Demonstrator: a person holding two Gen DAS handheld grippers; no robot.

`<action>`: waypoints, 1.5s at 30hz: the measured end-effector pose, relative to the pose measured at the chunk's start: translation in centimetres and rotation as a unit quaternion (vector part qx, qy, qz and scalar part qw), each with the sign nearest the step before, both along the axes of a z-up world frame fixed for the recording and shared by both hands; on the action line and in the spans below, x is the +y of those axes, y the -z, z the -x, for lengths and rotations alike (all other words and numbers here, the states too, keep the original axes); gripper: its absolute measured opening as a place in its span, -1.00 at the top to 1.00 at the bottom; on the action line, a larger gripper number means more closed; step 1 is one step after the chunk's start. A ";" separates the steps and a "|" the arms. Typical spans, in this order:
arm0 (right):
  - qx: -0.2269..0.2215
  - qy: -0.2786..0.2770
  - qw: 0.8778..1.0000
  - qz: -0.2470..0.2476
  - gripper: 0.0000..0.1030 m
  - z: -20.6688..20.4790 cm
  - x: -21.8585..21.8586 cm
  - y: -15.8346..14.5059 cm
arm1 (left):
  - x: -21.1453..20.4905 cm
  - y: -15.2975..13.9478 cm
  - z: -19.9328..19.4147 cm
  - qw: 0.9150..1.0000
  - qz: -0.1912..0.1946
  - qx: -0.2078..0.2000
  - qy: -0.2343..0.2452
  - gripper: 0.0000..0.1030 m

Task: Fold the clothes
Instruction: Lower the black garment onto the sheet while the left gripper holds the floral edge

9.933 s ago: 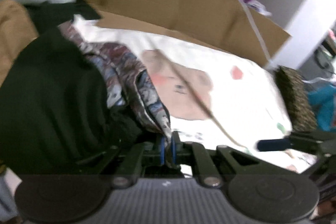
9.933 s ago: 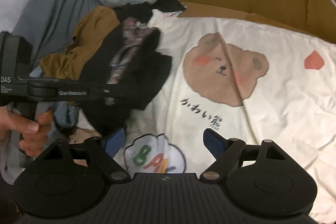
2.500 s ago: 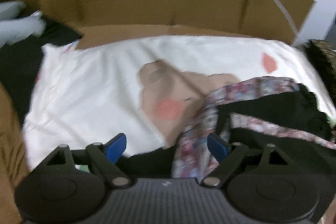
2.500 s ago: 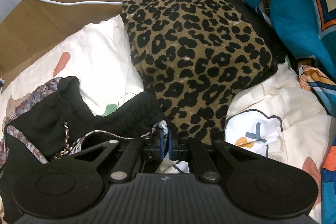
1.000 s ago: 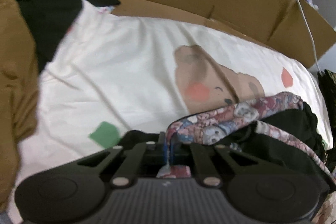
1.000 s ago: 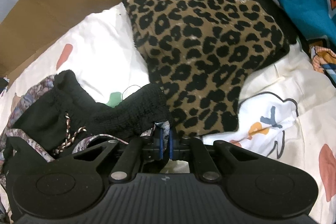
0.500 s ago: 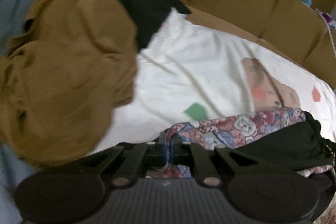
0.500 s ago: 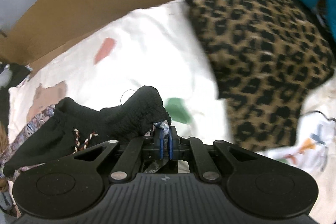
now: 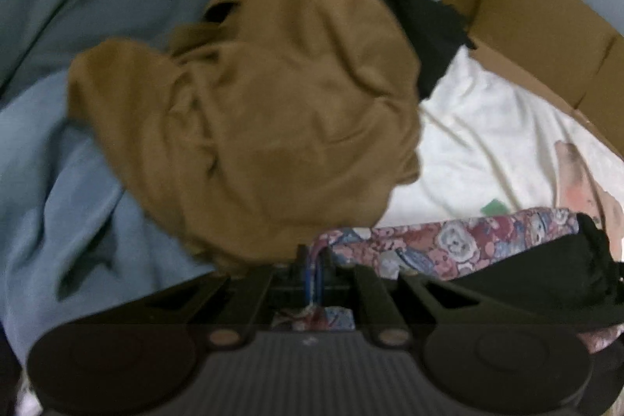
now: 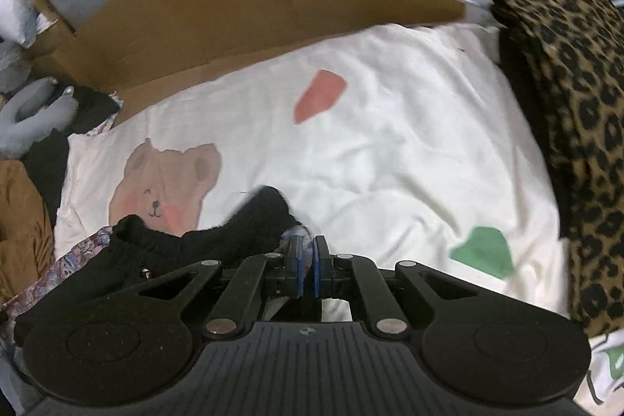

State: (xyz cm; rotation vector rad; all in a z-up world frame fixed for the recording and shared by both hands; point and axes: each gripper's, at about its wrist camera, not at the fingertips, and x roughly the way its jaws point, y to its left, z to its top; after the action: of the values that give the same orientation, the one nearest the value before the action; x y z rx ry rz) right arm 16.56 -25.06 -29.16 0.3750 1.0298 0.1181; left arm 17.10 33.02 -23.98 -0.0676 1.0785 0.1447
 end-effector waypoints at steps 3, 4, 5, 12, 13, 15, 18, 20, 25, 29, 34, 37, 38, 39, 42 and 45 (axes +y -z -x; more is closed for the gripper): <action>0.006 -0.003 1.000 -0.007 0.88 -0.1 0.8 0.3 | 0.7 0.4 0.5 1.000 0.010 0.022 0.003 0.93; 0.010 -0.003 1.000 -0.010 0.86 -0.1 1.0 0.5 | 0.8 0.4 0.7 1.000 0.010 0.026 0.006 0.90; 0.014 -0.004 1.000 -0.011 0.84 -0.2 1.2 0.7 | 0.7 0.1 0.7 1.000 0.010 0.022 0.006 0.83; 0.040 0.034 0.998 -0.028 0.08 -0.2 1.1 1.6 | -0.7 -2.2 0.1 1.000 0.016 -0.009 0.017 0.72; 0.044 0.036 0.998 -0.028 0.07 -0.3 1.2 1.7 | -1.0 -2.5 -0.2 1.000 0.019 -0.013 0.020 0.72; 0.058 0.042 0.997 -0.032 0.02 -0.3 1.4 2.2 | -1.7 -3.1 -0.8 0.999 0.027 -0.021 0.023 0.72; 0.085 0.048 0.994 -0.049 -0.01 -0.3 1.9 3.2 | -2.8 -4.0 -1.4 0.998 0.033 -0.036 0.033 0.72; 0.096 0.044 0.993 -0.060 -0.01 -0.3 2.2 3.8 | -3.7 -4.4 -1.7 0.997 0.034 -0.045 0.043 0.67; 0.095 -0.005 0.994 -0.051 0.76 -0.3 3.0 4.7 | -6.3 -3.7 -3.0 0.996 0.044 -0.041 0.070 0.59; 0.090 -0.031 0.995 -0.030 0.85 0.4 2.2 4.0 | -8.8 -2.2 -4.2 0.993 0.061 -0.037 0.090 0.59; 0.099 -0.019 0.995 -0.015 0.89 1.9 -0.6 3.9 | -12.0 -0.4 -5.2 0.990 0.074 -0.027 0.117 0.59; 0.107 -0.008 0.994 -0.012 0.90 2.8 -2.3 4.0 | -13.8 0.5 -5.4 0.987 0.066 -0.021 0.146 0.56; 0.110 -0.007 0.994 -0.010 0.90 3.1 -2.7 4.1 | -14.3 0.8 -5.5 0.986 0.060 -0.020 0.156 0.53; 0.112 -0.007 0.994 -0.007 0.90 3.3 -3.1 4.2 | -14.8 1.2 -5.7 0.984 0.054 -0.019 0.166 0.50; 0.117 -0.003 0.993 0.003 0.90 4.0 -4.2 4.3 | -16.0 1.9 -6.0 0.982 0.046 -0.020 0.184 0.40; 0.125 0.006 0.992 0.014 0.90 4.5 -5.2 4.6 | -17.3 2.8 -6.6 0.978 0.046 -0.019 0.201 0.37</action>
State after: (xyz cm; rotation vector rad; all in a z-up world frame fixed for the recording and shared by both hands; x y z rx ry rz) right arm 12.02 -30.22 -33.76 0.3758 1.2754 0.0456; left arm 23.66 15.72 -26.79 0.0659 1.0405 -0.2698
